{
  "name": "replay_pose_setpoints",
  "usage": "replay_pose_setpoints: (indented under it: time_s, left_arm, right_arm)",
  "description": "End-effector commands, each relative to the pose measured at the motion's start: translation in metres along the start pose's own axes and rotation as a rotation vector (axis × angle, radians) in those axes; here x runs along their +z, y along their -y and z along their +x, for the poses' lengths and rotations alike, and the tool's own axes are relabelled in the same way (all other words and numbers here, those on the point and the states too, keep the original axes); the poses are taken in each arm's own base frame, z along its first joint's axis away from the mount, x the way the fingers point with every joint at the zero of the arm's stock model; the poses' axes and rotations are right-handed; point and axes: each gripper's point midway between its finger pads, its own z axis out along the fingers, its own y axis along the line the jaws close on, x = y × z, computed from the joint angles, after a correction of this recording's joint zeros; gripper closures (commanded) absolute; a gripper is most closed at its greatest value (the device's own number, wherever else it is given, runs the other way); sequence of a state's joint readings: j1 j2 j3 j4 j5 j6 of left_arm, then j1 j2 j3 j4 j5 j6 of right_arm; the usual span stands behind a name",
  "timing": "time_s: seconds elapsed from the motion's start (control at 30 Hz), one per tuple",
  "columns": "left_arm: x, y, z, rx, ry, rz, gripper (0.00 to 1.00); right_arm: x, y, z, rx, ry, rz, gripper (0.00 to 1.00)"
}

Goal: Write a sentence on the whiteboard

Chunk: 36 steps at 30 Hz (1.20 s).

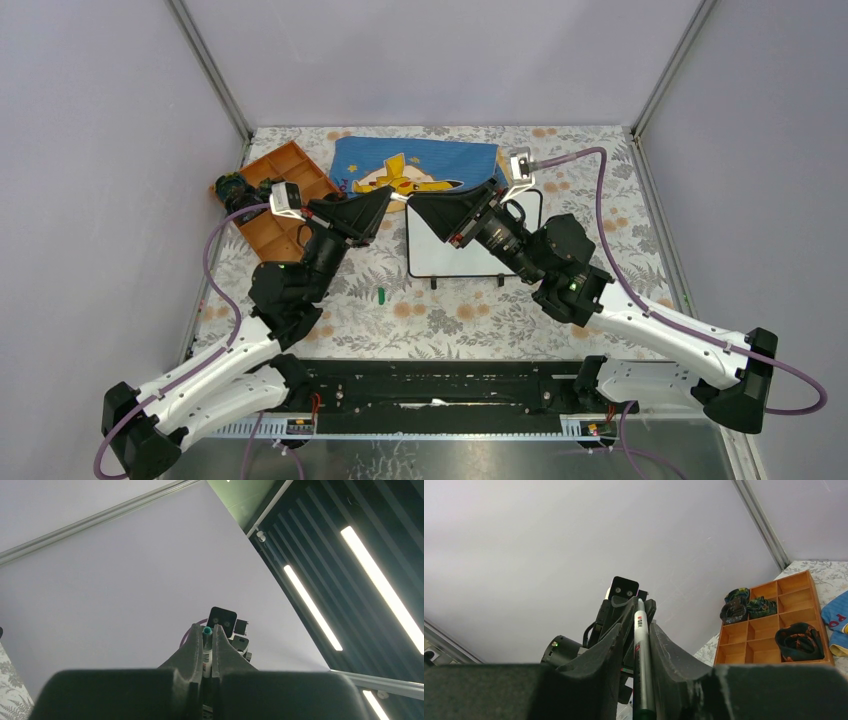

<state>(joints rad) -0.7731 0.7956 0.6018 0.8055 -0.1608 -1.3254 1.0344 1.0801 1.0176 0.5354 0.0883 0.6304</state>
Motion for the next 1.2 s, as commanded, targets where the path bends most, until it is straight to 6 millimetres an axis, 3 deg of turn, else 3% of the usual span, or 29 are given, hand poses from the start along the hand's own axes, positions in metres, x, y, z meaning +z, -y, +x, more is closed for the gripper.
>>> replay_pose_setpoints:
  time_s: [0.0,0.7,0.77,0.9,1.17]
  left_arm:
    - [0.0,0.004,-0.003,0.018,0.018,0.013,1.0]
    - [0.0,0.0,0.001,0.011,0.002,0.007,1.0]
    - [0.0,0.0,0.002,0.006,-0.002,0.006,1.0]
    - [-0.001,-0.002,0.003,0.002,-0.003,0.003,1.0]
    - [0.0,-0.002,0.003,0.003,0.001,0.002,1.0]
  right_arm:
    - [-0.001,-0.021,-0.018,0.007,0.038,-0.063,0.67]
    - [-0.001,-0.021,-0.021,0.002,0.049,-0.063,0.89]
    - [-0.002,-0.021,-0.024,0.004,0.067,-0.064,0.87]
    - [-0.001,-0.021,-0.027,0.005,0.081,-0.062,0.74]
    - [-0.001,-0.022,-0.027,0.005,0.079,-0.066,0.75]
